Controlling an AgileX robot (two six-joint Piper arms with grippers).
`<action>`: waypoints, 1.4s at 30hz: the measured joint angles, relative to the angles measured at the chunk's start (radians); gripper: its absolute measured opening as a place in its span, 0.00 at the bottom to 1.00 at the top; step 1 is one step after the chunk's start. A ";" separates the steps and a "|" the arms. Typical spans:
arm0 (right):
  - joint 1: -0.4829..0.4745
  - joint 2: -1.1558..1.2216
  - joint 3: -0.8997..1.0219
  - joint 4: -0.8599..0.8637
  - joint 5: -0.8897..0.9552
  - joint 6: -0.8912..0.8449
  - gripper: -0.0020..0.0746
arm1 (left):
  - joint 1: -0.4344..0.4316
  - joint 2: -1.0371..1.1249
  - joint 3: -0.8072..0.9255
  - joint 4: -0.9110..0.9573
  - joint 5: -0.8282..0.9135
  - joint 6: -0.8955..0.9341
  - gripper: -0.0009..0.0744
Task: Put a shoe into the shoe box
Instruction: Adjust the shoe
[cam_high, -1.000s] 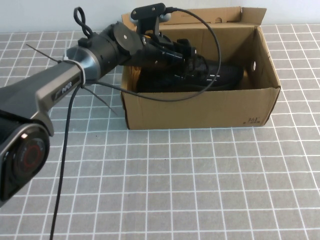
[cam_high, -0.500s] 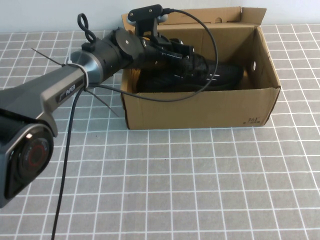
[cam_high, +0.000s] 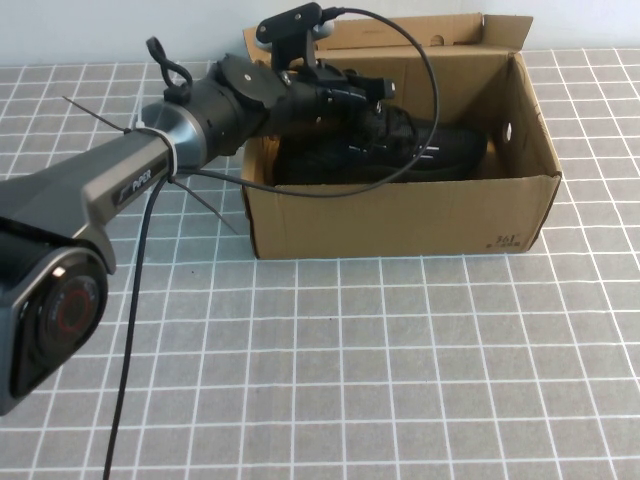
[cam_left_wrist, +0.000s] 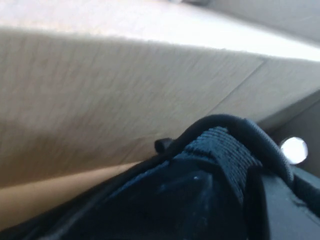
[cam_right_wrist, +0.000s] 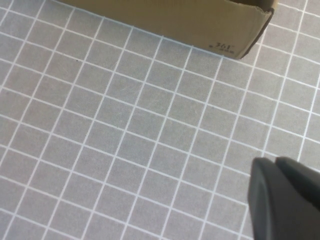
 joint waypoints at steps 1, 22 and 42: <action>0.000 0.000 0.000 0.002 0.000 0.000 0.01 | 0.000 0.000 0.000 -0.046 -0.001 0.042 0.02; 0.000 0.000 0.128 0.002 -0.013 -0.002 0.01 | 0.000 0.014 0.000 -0.593 -0.013 0.607 0.02; 0.000 0.000 0.130 0.002 -0.035 -0.002 0.01 | 0.000 0.014 0.000 -0.722 0.012 0.863 0.02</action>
